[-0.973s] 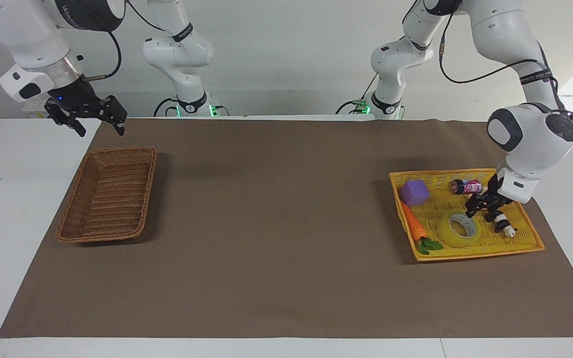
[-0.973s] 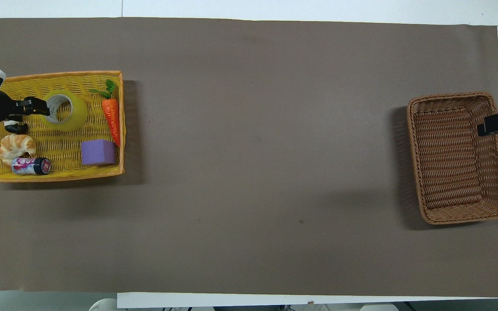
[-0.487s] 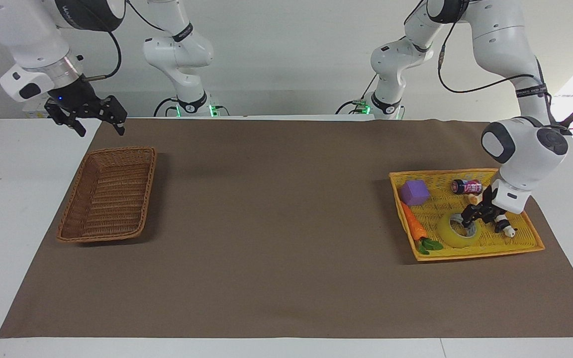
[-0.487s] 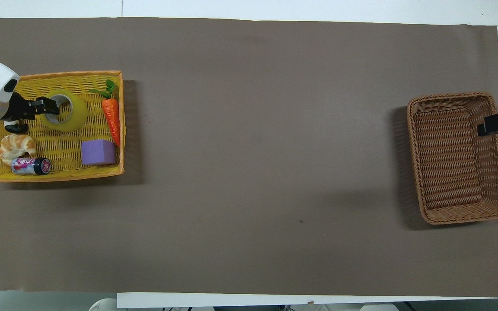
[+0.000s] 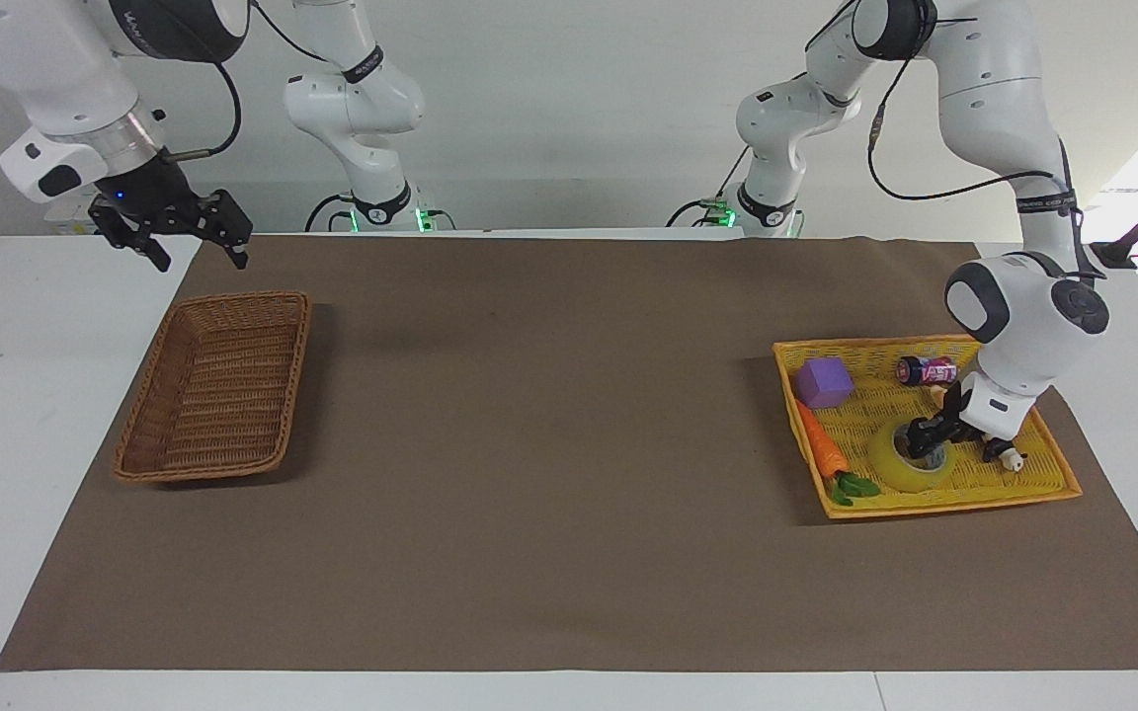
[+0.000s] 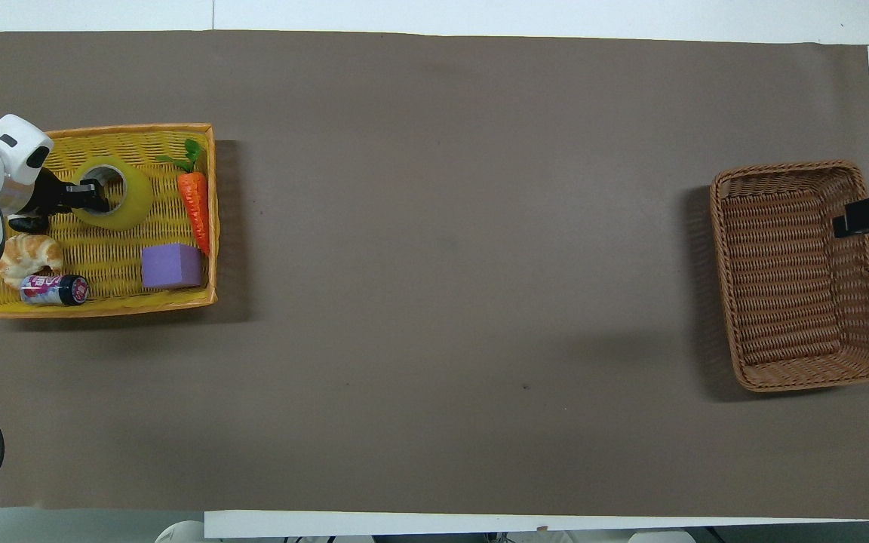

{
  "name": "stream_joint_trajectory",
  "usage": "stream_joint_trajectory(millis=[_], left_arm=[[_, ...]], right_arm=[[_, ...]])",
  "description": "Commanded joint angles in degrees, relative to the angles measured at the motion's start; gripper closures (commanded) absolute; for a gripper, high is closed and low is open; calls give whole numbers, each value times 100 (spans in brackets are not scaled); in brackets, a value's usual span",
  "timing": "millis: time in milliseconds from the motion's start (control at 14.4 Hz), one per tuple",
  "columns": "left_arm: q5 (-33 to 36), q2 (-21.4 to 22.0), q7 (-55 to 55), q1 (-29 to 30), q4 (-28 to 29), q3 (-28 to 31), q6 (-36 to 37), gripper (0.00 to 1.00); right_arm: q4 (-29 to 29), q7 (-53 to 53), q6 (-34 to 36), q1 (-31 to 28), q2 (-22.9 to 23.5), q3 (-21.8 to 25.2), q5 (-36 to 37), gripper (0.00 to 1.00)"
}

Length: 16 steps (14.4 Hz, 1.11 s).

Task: Move tape to another basket
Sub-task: 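Lift the tape roll and carry it toward the table center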

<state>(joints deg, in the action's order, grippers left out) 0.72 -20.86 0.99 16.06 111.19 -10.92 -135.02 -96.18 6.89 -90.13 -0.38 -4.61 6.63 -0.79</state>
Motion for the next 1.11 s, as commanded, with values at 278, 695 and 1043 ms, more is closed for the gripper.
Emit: stream_joint_trajectory(millis=[278,695,1043], left_arm=[[-45,64,-54,-366,-1098,-6,1380,100],[-791,548,-1547,-1884,-1618,-68,2997,100],[-1443,653,-2470,-3423,-1460,-68,2490,100]], right_arm=[[-77,40,22,-24,-67,-4,-79,0],[-77,40,22,-24,-67,-4,-79,0],[-77,40,22,-24,-67,-4,-79,0]])
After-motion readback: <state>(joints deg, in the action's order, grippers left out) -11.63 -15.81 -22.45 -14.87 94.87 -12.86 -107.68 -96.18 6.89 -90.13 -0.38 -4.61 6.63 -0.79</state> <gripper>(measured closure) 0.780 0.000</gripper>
